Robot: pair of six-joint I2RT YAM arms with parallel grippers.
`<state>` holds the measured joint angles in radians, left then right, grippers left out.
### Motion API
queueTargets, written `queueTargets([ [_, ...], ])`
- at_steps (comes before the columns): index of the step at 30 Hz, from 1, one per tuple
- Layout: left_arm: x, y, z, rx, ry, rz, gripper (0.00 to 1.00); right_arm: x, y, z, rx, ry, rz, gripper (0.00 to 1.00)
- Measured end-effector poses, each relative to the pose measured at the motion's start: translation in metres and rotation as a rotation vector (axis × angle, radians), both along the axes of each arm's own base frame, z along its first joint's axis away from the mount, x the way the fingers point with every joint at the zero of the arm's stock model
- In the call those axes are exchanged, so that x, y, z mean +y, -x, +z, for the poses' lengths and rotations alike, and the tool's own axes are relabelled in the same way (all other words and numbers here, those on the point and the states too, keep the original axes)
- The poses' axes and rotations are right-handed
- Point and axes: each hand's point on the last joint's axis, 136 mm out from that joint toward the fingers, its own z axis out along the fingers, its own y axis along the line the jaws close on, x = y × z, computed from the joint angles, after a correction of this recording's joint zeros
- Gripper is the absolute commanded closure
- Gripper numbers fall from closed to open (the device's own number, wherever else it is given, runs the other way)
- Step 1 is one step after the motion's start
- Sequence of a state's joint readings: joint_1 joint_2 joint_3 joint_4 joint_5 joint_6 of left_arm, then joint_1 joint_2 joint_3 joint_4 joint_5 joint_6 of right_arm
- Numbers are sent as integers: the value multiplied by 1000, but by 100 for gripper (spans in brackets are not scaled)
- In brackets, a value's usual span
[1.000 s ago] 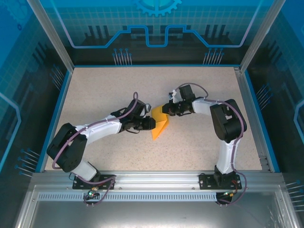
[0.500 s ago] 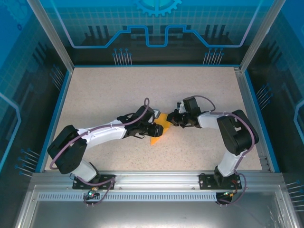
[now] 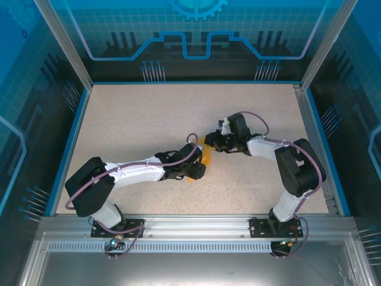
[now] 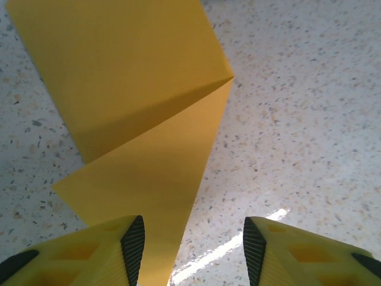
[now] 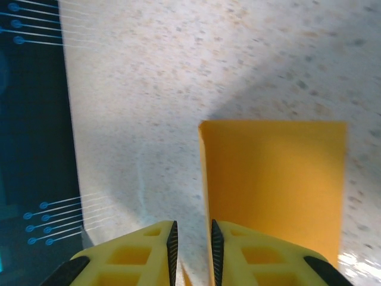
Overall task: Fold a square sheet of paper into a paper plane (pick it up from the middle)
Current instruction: Fourth fold the wing at the center of the table.
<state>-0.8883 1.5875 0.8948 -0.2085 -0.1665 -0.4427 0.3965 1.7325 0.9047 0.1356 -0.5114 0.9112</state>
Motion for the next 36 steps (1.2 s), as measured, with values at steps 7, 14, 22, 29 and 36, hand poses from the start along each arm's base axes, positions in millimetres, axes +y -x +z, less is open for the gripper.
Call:
queueTargets([
  [7, 6, 7, -25, 38, -79, 25, 49, 8, 2, -5, 26, -21, 58, 73],
  [14, 9, 4, -33, 34, -148, 60, 49, 15, -1, -13, 56, -17, 102, 73],
  [22, 7, 1, -36, -3, -213, 87, 53, 17, -4, -12, 57, -14, 113, 73],
  [29, 18, 2, -39, -22, -270, 123, 58, 16, -2, -18, 76, -8, 113, 73],
  [36, 21, 0, -38, -44, -291, 131, 68, 15, -1, -21, 89, -2, 112, 73],
])
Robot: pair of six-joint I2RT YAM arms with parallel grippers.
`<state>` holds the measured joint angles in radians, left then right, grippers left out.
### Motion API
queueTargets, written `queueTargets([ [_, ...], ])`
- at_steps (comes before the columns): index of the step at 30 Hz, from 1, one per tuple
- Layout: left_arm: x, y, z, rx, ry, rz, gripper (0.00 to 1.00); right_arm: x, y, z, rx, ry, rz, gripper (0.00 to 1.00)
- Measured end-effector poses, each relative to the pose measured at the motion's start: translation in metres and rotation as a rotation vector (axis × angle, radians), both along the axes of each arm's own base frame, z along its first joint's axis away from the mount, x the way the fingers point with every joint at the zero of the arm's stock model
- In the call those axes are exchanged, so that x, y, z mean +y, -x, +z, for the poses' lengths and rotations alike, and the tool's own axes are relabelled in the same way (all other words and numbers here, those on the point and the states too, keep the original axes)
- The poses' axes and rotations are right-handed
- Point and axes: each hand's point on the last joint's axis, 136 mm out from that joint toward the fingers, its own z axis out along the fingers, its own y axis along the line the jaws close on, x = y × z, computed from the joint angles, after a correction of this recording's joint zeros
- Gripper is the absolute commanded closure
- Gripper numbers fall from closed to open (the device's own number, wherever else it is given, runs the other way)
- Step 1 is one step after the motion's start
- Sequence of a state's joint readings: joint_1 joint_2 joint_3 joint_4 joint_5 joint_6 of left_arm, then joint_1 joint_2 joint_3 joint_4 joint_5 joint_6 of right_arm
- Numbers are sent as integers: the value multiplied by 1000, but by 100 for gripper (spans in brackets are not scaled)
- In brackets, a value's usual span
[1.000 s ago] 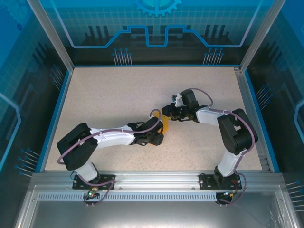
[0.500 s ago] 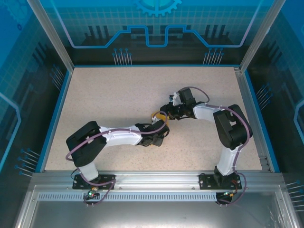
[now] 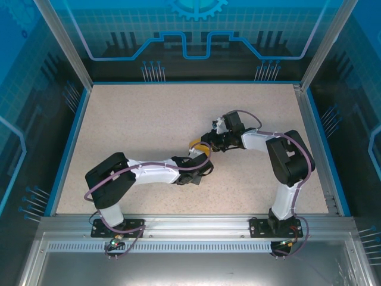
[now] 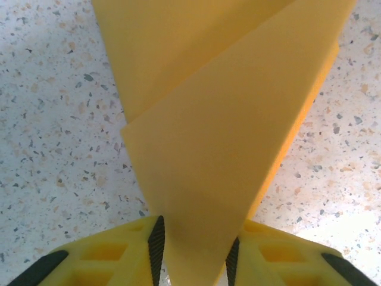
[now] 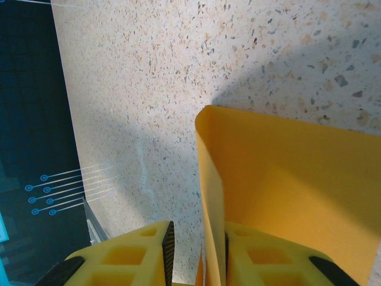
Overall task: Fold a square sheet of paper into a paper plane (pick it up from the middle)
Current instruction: Fourth fold the wing at the center of the table.
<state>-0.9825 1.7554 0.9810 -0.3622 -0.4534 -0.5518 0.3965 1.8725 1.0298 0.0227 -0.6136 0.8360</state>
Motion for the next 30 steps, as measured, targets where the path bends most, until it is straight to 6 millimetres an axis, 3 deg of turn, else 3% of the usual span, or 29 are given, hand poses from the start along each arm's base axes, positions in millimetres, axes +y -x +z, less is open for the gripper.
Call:
queueTargets([
  [6, 0, -1, 1, -16, -11, -1, 79, 0, 0, 0, 1, 0, 0, 72],
  [18, 11, 6, -1, -43, -33, -75, 83, 0, 2, 0, 12, -6, 1, 64],
  [25, 17, 10, 0, -62, -50, -142, 80, -14, 10, 15, -18, -4, -29, 54],
  [30, 13, 9, 2, -73, -47, -167, 71, -32, 9, 29, -56, -2, -75, 53],
])
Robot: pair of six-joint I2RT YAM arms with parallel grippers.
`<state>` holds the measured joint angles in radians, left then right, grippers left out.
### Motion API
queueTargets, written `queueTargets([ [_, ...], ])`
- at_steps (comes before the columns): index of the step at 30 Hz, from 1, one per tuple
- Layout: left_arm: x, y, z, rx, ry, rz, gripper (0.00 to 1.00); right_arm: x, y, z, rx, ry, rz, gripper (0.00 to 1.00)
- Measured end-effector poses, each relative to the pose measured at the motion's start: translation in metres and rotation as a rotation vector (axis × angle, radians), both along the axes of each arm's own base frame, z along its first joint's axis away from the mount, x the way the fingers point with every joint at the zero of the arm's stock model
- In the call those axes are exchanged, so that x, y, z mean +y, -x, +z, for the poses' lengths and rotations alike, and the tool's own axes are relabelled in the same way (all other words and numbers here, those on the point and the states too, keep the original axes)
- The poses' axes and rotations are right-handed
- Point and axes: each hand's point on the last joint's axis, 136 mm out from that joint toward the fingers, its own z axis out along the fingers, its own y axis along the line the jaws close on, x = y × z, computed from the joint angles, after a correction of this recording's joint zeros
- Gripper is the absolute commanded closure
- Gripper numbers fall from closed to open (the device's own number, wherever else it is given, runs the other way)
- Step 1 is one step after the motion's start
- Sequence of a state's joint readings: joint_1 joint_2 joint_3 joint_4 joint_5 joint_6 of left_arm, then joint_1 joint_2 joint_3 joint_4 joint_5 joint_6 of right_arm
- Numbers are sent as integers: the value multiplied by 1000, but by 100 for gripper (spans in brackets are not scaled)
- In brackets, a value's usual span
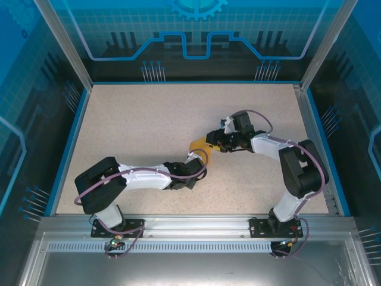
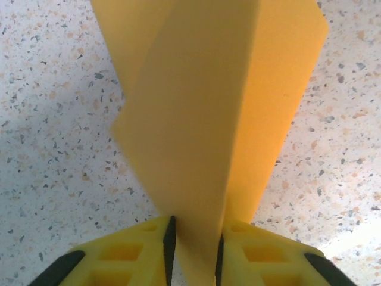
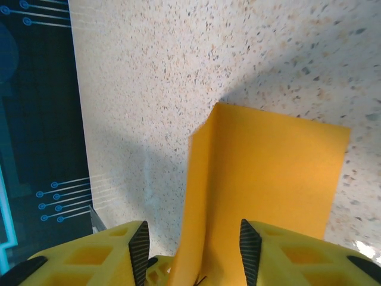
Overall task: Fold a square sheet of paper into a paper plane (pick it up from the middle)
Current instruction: Fourth fold the wing at the center of the table.
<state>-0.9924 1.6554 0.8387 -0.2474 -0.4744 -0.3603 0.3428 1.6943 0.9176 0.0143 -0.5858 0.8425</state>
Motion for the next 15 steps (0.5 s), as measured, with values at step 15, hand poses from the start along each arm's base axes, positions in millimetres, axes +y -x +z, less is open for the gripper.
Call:
queueTargets([
  [15, -4, 0, 1, 6, 39, 31, 69, -16, 21, -21, 61, 35, -18, 52],
])
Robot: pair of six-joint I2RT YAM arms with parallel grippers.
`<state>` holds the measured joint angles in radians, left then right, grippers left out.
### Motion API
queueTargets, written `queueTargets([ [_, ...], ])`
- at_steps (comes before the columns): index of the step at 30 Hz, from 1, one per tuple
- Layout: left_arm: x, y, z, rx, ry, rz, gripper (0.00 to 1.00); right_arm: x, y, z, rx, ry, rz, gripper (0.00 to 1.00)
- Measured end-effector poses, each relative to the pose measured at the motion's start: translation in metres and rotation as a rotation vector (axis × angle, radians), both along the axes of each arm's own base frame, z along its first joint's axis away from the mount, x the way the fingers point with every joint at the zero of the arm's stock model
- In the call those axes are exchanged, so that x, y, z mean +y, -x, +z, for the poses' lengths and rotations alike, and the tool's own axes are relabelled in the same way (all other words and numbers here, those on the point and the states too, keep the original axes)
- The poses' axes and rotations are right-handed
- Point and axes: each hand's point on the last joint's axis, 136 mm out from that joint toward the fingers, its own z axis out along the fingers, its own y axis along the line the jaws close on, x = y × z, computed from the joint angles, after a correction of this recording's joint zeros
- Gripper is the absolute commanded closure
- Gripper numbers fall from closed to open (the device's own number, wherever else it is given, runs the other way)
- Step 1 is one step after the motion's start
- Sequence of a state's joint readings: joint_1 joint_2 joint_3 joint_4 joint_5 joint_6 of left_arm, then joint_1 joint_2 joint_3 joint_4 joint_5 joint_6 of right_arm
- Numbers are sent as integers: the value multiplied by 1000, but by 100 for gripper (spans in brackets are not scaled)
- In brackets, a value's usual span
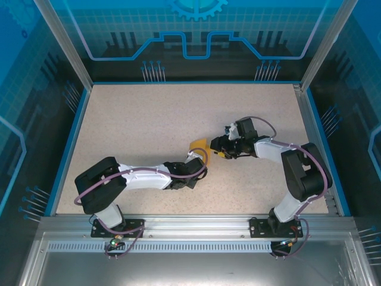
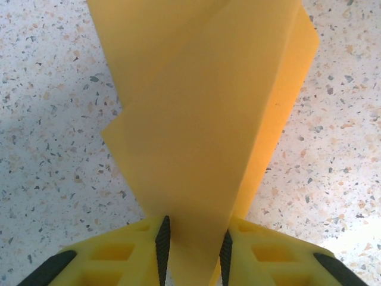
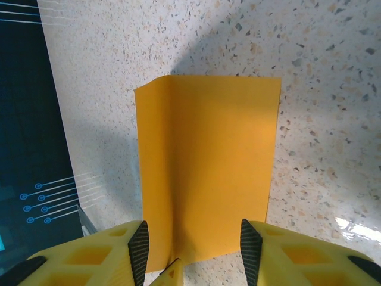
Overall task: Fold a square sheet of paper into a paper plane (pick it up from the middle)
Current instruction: Fourth fold the wing at the center of the table.
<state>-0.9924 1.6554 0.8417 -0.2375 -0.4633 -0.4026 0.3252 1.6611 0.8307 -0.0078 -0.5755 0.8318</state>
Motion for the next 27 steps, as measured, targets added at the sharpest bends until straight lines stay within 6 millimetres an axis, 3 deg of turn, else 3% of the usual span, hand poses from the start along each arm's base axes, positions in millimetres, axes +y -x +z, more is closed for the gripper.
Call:
queueTargets([
  [8, -7, 2, 0, 23, 53, 22, 68, -3, 3, 0, -8, 10, -3, 52],
  [23, -7, 2, 0, 31, 74, 45, 86, -6, 11, -9, 14, 23, -7, 52],
  [27, -11, -2, 0, 56, 125, 49, 85, -8, 14, -4, -3, 21, -5, 52],
])
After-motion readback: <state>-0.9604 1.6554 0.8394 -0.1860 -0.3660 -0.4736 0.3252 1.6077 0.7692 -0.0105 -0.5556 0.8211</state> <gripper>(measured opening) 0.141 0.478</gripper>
